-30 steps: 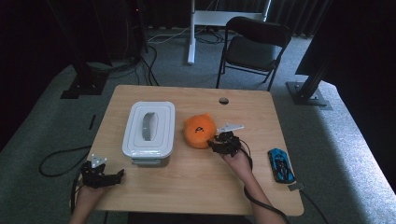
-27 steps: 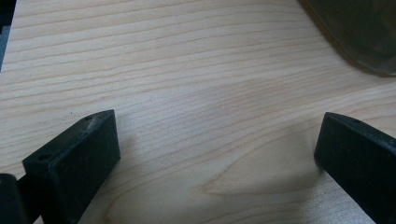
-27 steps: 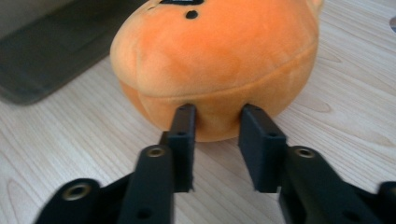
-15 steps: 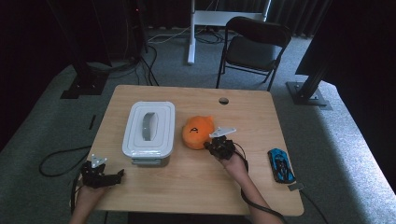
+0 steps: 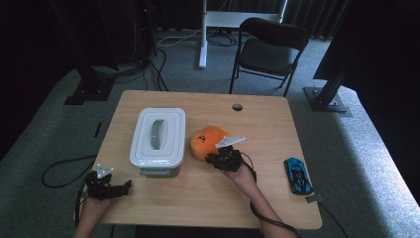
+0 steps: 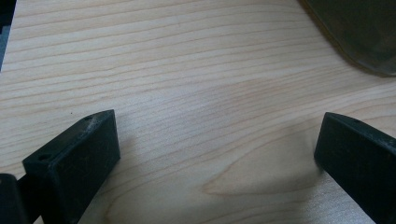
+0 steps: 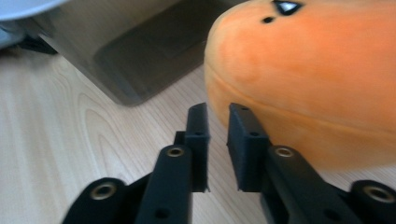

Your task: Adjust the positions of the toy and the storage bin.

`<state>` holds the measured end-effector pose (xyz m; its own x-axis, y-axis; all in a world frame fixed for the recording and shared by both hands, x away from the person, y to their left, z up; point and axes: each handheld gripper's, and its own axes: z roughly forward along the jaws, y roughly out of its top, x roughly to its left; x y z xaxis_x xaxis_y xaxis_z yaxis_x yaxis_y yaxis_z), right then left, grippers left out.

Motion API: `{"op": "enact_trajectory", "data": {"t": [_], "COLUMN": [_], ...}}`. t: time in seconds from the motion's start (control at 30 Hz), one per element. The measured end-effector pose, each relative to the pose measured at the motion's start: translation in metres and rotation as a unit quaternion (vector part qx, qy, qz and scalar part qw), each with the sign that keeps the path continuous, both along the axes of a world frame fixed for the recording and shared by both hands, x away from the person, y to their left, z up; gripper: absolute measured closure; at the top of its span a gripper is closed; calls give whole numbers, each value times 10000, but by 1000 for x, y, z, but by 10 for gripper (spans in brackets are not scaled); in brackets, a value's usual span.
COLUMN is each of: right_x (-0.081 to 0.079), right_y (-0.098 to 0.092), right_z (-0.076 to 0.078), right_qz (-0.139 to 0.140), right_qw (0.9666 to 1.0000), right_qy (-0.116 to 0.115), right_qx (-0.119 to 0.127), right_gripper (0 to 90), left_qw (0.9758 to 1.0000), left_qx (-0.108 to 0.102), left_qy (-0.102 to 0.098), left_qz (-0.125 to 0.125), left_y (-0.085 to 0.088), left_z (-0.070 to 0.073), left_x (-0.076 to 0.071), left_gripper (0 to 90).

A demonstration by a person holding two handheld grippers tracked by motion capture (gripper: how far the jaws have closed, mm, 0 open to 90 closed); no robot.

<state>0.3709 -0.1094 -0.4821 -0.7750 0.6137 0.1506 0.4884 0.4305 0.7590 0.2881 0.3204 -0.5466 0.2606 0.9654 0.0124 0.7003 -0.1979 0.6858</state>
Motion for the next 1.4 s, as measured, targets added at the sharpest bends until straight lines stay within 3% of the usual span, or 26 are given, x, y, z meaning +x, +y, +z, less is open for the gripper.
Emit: {"op": "enact_trajectory", "data": {"t": [0.17,0.33,0.7,0.77,0.97,1.17,1.27,1.4], "right_x": [1,11,35,37,33,28,27,25], "right_y": [-31,-55,-50,-46,-36,-30,-29,-21], "right_z": [8,7,-9,-12,-10,-10,-10,-11], "right_qz": [-401,-706,-602,-544,-464,-363,-225,-123], "right_qw": [9991,9975,9978,9982,9988,9993,9996,9998], "right_qy": [-131,-29,265,238,69,16,127,113], "right_qx": [-51,0,-79,-74,-133,-129,-62,-117], "right_gripper": [713,660,564,592,900,900,900,900], "left_qw": [10000,10000,10000,10000,10000,10000,10000,10000], "left_qx": [-1,-1,-1,-1,0,-1,-5,-1], "left_qy": [0,-1,-2,-1,-1,0,-3,0], "left_qz": [1,1,0,-1,-1,0,1,0], "left_y": [0,0,0,0,0,0,0,0], "left_z": [0,0,0,0,0,0,0,0], "left_x": [0,0,0,0,0,0,0,0], "left_gripper": [5,5,5,5,5,5,5,5]}}
